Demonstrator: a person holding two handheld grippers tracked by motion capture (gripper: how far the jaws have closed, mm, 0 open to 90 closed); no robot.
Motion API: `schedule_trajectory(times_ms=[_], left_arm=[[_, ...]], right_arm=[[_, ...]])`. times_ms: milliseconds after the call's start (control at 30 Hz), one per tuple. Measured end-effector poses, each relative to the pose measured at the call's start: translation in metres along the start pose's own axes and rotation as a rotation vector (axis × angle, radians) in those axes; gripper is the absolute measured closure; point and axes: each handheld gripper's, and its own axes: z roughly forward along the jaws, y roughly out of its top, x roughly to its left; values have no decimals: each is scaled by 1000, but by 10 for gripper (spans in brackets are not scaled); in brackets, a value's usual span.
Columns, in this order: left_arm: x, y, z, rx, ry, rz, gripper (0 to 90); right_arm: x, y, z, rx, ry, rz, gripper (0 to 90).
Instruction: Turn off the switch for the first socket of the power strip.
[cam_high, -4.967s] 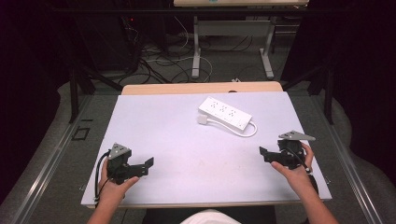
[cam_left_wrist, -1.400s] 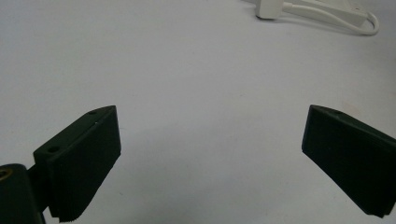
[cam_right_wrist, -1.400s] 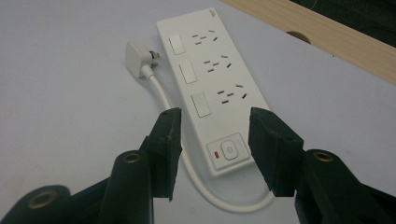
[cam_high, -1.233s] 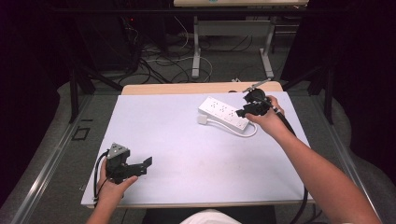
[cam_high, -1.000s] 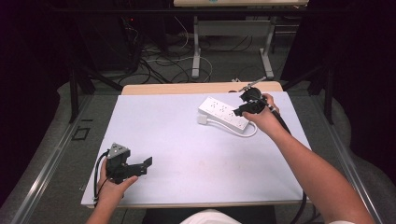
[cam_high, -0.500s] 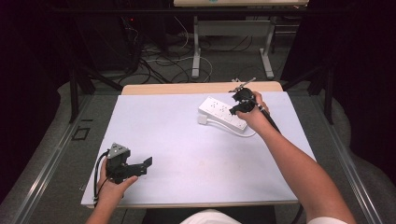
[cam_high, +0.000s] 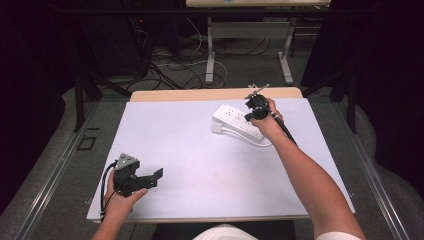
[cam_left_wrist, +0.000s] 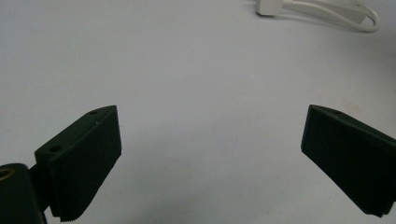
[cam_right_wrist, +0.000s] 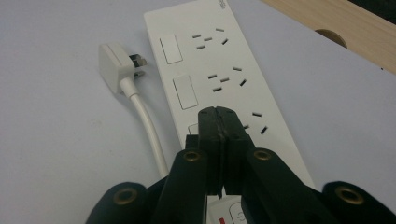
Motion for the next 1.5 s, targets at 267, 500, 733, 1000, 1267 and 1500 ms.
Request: schedule_trajectory(times_ms=[267, 500, 733, 1000, 1267, 1500], left_arm=[[0, 0, 0, -2, 1, 1, 48], [0, 0, 0, -1, 0, 2, 48], [0, 0, 0, -3, 0, -3, 48], [0, 0, 1, -1, 0, -3, 48], [1, 0, 1, 1, 1, 1, 48], [1, 0, 1, 2, 1, 1, 48]], right_arm=[[-6, -1, 8, -2, 0, 11, 900], [-4, -1, 18, 13, 9, 30, 900], [-3, -2, 24, 20, 25, 29, 900], [-1, -2, 31, 31, 28, 29, 900], [0, -3, 36, 32, 37, 33, 900], [2, -4, 39, 28, 35, 39, 900]])
